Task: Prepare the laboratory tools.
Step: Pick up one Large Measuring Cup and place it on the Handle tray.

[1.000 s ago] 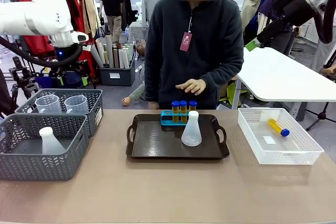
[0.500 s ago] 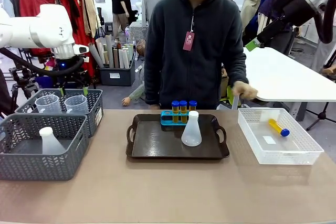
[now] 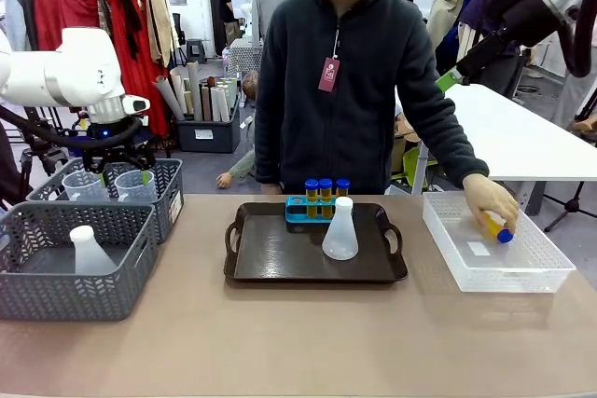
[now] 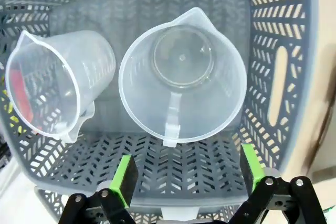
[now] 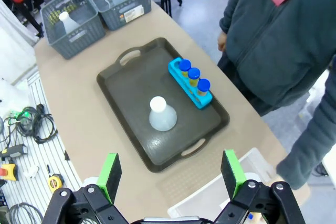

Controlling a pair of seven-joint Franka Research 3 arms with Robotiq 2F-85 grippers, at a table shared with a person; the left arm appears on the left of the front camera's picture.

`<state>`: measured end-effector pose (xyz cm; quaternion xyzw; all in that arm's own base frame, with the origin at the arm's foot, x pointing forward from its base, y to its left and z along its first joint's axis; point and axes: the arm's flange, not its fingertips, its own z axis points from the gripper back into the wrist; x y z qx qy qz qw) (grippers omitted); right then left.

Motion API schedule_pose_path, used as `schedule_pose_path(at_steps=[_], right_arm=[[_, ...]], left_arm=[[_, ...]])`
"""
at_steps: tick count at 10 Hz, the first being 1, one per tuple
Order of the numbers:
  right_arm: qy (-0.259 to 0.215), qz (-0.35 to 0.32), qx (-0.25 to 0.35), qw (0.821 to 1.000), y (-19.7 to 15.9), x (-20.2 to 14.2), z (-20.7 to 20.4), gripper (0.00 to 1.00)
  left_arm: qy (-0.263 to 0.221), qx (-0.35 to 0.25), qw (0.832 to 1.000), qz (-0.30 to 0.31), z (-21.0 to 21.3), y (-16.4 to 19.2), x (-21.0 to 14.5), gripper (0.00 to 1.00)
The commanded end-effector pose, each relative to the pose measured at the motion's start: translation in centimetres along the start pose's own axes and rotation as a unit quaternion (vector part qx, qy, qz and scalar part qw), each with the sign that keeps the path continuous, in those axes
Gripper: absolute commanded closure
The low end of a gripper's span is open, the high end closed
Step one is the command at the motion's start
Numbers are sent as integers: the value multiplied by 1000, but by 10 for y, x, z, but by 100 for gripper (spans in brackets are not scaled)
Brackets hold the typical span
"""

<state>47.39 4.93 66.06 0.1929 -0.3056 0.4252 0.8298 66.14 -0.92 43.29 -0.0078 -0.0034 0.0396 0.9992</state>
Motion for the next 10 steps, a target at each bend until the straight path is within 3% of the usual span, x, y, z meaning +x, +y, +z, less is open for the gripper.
schedule_pose_path(at_steps=[1, 9, 10], right_arm=[[-2, 3, 1, 1000, 1, 1, 2, 0], [-2, 3, 1, 1000, 1, 1, 2, 0], [-2, 3, 1, 1000, 1, 1, 2, 0]], left_arm=[[-11, -12, 1000, 9, -8, 3, -9, 0], [-35, 0, 999, -17, -47, 1, 9, 0], [-37, 0, 999, -15, -45, 2, 8, 19]])
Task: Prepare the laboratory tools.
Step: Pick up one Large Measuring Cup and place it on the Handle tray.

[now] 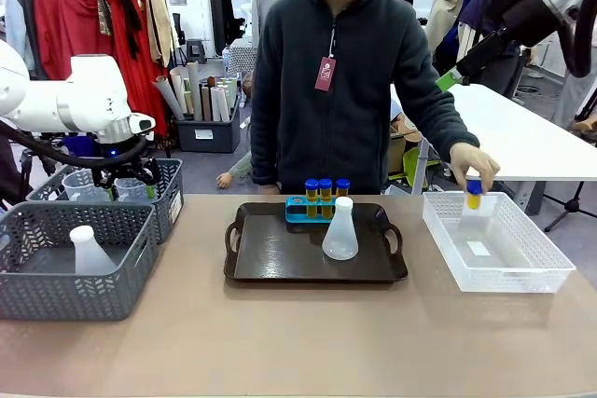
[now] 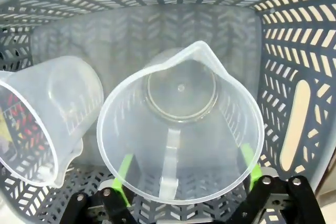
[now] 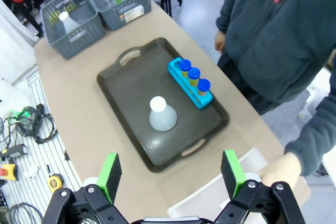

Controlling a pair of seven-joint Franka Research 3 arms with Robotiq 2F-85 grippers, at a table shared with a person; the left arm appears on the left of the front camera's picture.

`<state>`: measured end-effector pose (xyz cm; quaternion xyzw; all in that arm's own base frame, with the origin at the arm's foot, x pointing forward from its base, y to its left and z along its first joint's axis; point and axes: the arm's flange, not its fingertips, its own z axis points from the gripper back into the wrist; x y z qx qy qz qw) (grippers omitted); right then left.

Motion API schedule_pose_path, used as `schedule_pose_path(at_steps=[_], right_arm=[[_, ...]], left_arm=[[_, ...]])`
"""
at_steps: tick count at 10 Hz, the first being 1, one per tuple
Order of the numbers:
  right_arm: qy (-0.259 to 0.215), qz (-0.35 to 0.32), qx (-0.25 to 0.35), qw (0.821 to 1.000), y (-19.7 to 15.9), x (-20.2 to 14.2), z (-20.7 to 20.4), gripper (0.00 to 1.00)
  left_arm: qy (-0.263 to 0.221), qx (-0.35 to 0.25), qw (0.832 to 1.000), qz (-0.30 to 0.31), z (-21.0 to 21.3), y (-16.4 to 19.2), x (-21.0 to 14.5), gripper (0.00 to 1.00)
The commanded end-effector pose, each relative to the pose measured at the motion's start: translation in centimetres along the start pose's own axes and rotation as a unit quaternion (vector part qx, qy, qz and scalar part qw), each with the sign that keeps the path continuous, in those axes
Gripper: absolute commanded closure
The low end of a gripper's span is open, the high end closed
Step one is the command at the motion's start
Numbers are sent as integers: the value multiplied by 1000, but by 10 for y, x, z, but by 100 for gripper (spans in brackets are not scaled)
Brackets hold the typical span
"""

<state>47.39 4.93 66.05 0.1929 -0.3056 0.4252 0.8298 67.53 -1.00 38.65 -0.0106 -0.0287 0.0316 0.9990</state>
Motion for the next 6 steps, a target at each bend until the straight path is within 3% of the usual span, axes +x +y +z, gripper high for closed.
schedule_pose_path(at_steps=[1, 4, 6], right_arm=[[-2, 3, 1, 1000, 1, 1, 2, 0], [-2, 3, 1, 1000, 1, 1, 2, 0], [-2, 3, 1, 1000, 1, 1, 2, 0]], left_arm=[[-12, 7, 1000, -4, 3, 5, -5, 38], [4, 12, 1000, 3, 0, 8, -5, 96], [4, 12, 1000, 6, 2, 9, -4, 100]])
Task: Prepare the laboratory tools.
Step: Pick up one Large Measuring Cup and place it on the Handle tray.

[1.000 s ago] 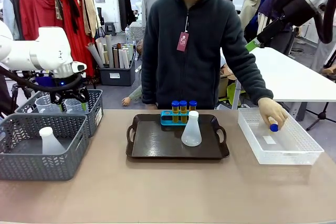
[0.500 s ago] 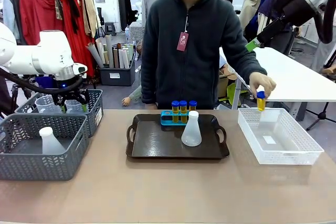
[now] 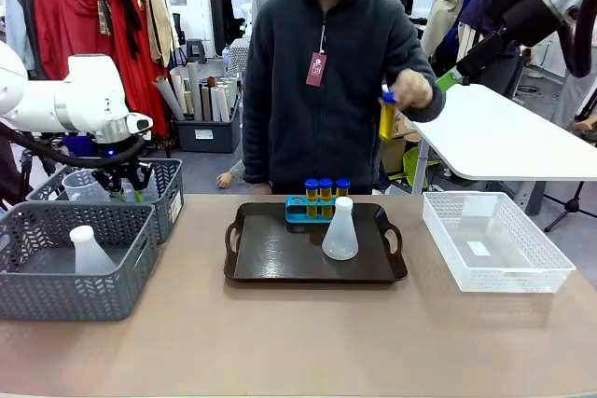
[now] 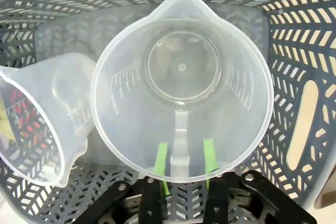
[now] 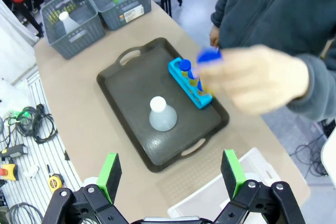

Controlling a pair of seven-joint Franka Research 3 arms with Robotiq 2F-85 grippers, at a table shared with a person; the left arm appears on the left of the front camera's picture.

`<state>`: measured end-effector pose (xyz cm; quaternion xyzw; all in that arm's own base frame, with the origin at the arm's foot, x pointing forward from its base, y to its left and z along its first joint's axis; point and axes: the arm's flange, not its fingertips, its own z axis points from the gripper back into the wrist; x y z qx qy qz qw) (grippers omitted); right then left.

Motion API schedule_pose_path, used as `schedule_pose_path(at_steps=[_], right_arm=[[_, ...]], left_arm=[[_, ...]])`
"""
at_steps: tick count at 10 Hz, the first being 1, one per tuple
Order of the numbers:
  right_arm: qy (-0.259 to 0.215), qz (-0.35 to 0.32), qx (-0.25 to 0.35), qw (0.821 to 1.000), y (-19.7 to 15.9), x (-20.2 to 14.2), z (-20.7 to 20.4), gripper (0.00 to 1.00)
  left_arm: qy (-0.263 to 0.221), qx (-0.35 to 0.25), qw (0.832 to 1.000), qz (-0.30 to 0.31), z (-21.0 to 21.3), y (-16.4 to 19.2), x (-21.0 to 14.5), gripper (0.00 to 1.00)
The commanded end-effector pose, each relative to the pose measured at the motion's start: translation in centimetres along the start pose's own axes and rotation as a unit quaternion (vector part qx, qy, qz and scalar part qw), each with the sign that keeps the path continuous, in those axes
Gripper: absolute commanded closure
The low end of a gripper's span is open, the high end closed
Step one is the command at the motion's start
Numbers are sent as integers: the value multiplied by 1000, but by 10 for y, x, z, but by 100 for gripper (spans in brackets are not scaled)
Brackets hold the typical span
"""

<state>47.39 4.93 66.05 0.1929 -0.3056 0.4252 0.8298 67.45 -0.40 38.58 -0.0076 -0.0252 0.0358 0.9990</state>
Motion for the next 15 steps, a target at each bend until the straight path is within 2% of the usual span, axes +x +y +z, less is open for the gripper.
schedule_pose_path(at_steps=[1, 6, 8, 10, 13, 15], right_arm=[[-2, 3, 1, 1000, 1, 1, 2, 0], [-2, 3, 1, 1000, 1, 1, 2, 0], [-2, 3, 1, 1000, 1, 1, 2, 0], [-2, 3, 1, 1000, 1, 1, 2, 0], [-2, 3, 1, 1000, 1, 1, 2, 0], [-2, 3, 1, 1000, 1, 1, 2, 0]], left_arm=[[0, 8, 1000, 1, 6, 3, -5, 100], [8, -10, 1000, 0, 24, -1, -14, 100], [11, -19, 1000, -13, 69, -9, -22, 100], [-5, 16, 999, -39, 141, -14, -32, 100], [-51, 28, 993, -106, 246, -37, -61, 100], [-53, 4, 984, -168, 292, -44, -73, 100]])
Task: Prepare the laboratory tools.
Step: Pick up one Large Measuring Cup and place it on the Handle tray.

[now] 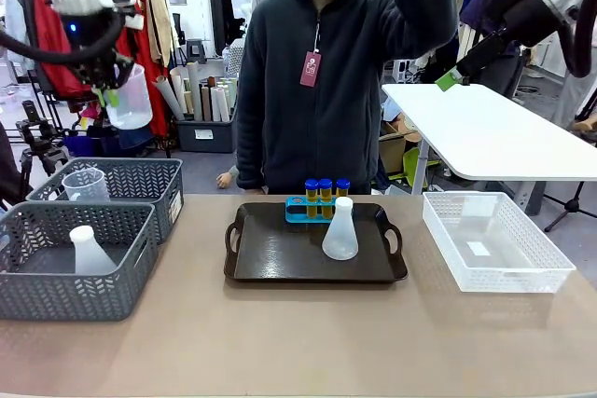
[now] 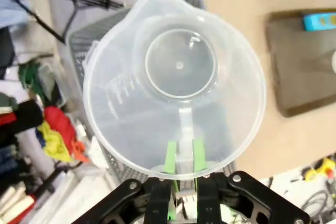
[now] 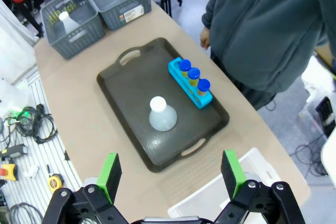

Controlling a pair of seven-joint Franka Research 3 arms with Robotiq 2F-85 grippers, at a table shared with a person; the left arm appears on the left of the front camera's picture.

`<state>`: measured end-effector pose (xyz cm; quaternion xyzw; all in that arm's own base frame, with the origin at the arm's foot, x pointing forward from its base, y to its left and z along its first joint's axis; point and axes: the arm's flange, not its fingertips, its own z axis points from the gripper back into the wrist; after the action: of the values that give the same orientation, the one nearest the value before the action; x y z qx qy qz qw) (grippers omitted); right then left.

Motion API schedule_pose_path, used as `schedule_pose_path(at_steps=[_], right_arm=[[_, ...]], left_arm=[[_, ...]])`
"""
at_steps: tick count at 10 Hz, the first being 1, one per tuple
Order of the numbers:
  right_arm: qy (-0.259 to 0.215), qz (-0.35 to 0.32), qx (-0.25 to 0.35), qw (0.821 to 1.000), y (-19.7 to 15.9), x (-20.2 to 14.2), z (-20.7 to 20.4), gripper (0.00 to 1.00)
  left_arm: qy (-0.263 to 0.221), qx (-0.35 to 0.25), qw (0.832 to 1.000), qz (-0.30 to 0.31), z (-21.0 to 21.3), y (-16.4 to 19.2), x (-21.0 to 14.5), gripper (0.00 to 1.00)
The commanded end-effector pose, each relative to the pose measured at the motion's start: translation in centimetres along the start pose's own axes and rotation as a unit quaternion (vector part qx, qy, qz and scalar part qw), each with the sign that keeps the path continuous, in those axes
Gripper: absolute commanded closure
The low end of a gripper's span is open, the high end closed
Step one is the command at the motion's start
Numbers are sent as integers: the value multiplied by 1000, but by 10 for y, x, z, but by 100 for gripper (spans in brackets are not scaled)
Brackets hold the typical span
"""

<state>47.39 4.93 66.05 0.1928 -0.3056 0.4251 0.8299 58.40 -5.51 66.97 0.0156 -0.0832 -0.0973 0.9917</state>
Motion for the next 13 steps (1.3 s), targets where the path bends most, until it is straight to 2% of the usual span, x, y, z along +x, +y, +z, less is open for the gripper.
schedule_pose_path(at_steps=[1, 2, 4, 5, 6, 9, 11, 13], right_arm=[[-2, 3, 1, 1000, 1, 1, 2, 0], [-2, 3, 1, 1000, 1, 1, 2, 0], [-2, 3, 1, 1000, 1, 1, 2, 0], [-2, 3, 1, 1000, 1, 1, 2, 0], [-2, 3, 1, 1000, 1, 1, 2, 0], [-2, 3, 1, 1000, 1, 1, 2, 0], [-2, 3, 1, 1000, 1, 1, 2, 0], [-2, 3, 1, 1000, 1, 1, 2, 0]], left_arm=[[-2, -34, 997, -65, 21, 2, 6, 100], [-13, -20, 997, -79, 38, -6, 5, 100], [-16, -28, 993, -114, 54, -18, 5, 100], [-16, -38, 994, -104, 45, -12, 14, 100], [-20, -18, 995, -96, 46, -20, -3, 100], [-18, -21, 995, -100, 42, -21, 1, 100], [-32, -7, 988, -152, 36, -67, 6, 100], [-37, 7, 980, -194, 42, -93, 8, 100]])
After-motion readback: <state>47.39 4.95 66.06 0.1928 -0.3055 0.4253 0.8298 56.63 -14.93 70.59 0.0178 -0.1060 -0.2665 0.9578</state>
